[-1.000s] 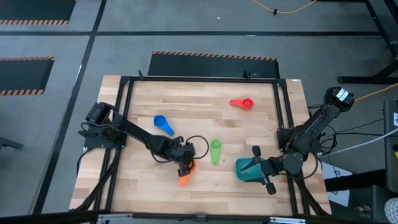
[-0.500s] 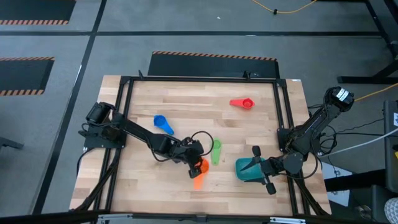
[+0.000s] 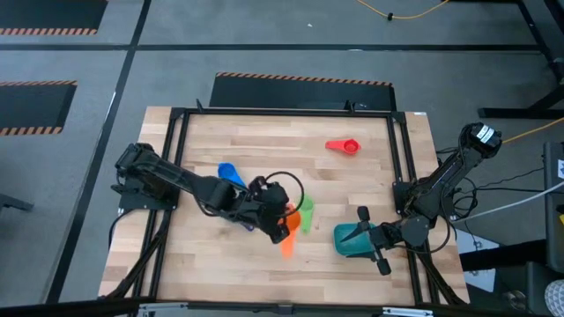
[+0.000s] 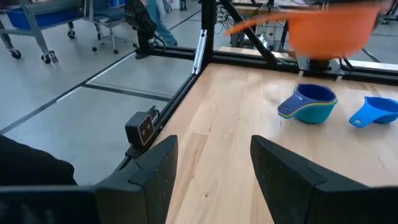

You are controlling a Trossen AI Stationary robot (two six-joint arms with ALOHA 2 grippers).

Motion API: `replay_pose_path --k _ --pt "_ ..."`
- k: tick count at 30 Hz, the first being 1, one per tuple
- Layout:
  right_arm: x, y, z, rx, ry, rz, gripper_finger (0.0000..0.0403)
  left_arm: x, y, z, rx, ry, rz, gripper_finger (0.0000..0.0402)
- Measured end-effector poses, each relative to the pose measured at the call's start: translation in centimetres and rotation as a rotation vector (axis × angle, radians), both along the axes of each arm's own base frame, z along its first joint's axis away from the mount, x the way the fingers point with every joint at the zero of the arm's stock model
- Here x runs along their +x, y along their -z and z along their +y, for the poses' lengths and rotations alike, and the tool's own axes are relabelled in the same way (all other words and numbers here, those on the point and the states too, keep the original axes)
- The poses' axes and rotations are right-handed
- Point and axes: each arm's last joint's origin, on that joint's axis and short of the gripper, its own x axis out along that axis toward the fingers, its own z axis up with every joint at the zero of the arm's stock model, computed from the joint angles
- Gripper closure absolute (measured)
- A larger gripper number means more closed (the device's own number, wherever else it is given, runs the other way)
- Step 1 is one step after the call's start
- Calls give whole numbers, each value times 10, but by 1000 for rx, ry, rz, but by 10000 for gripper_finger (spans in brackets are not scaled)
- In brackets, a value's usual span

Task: Nest measuring cups in basket
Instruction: Stack the orange measuring nest cup into the dark blue measuring nest cup

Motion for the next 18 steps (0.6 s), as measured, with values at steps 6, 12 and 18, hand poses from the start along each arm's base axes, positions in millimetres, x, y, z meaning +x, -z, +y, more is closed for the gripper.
replay_pose_path --k 6,12,18 --pt "0 0 1 3 -20 6 195 -21 -23 -14 13 -140 6 394" --pt "0 1 1 -3 -25 10 195 -50 -19 -30 -19 -315 50 393" --pt "0 1 1 -6 -26 9 195 -79 -13 -38 -50 -486 113 392"
